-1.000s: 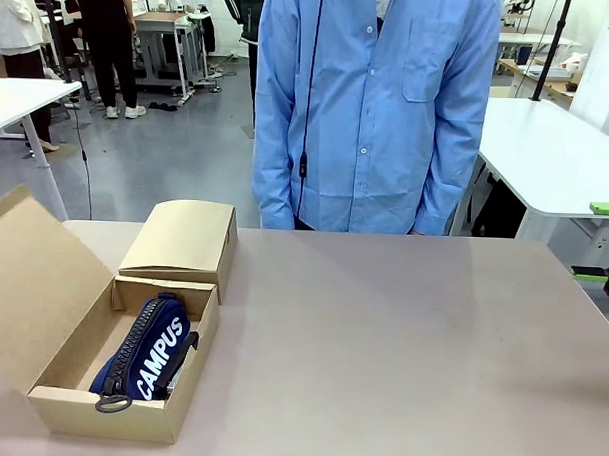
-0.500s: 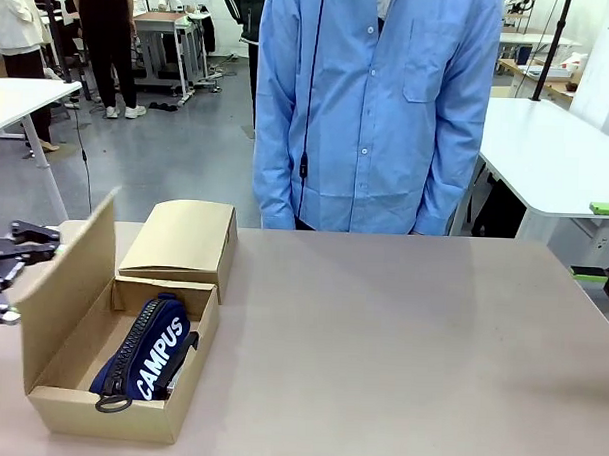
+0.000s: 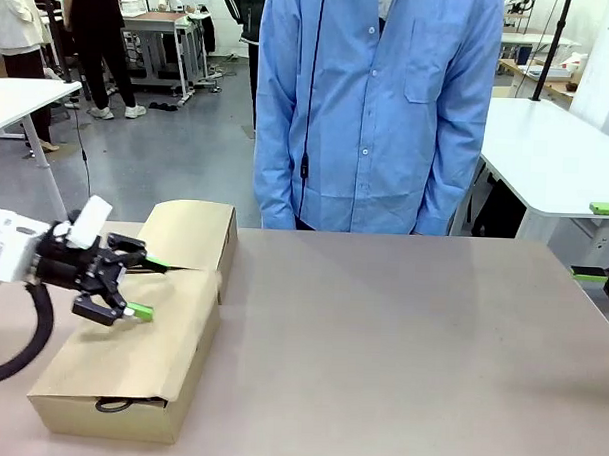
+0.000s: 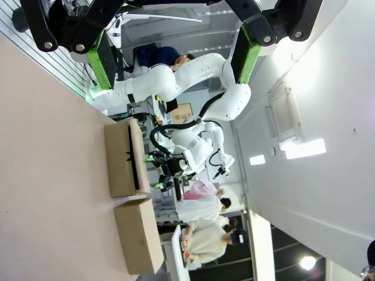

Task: Place items inside the box.
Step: Close the lid of the Mailer Box closest to the robot.

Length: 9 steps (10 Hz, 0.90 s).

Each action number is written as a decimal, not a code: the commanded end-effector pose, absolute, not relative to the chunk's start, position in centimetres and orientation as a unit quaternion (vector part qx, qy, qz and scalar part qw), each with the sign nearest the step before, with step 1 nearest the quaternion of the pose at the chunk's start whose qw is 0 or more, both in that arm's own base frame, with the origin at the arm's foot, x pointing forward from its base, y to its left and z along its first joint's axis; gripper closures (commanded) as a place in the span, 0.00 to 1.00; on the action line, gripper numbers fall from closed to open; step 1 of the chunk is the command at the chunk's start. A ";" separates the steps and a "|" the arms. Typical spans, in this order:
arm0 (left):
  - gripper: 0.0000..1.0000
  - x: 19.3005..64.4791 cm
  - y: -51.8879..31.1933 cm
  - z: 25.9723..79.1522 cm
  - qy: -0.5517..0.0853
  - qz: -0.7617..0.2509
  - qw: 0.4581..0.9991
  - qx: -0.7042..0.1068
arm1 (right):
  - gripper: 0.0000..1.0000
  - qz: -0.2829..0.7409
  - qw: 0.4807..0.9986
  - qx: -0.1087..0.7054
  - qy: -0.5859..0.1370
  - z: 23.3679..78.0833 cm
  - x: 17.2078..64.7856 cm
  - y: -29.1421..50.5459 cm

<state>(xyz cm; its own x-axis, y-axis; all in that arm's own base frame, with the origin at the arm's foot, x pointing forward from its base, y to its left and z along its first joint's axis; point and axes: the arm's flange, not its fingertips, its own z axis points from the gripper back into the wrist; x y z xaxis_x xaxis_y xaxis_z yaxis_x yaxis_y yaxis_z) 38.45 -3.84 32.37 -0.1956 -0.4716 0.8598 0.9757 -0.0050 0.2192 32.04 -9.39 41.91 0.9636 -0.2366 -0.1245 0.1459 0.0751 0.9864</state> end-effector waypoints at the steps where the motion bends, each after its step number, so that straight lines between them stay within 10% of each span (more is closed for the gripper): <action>1: 0.00 31.0 -6.2 30.2 -0.394 -0.636 0.576 -0.329 | 0.00 -0.138 0.727 0.672 -0.029 42.6 32.0 -9.4; 9: 0.00 28.1 -5.5 36.9 -0.410 -0.500 0.649 -0.400 | 0.00 -0.138 0.727 0.672 -0.029 42.6 32.0 -9.4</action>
<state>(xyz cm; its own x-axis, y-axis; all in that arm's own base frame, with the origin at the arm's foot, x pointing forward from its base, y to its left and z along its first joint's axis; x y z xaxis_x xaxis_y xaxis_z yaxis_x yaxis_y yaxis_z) 38.10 -5.54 33.84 0.0628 -0.4187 0.9059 0.9978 0.0464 -0.0477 32.04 -9.39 41.91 0.9636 -0.2366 -0.1244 0.1458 0.0750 0.9865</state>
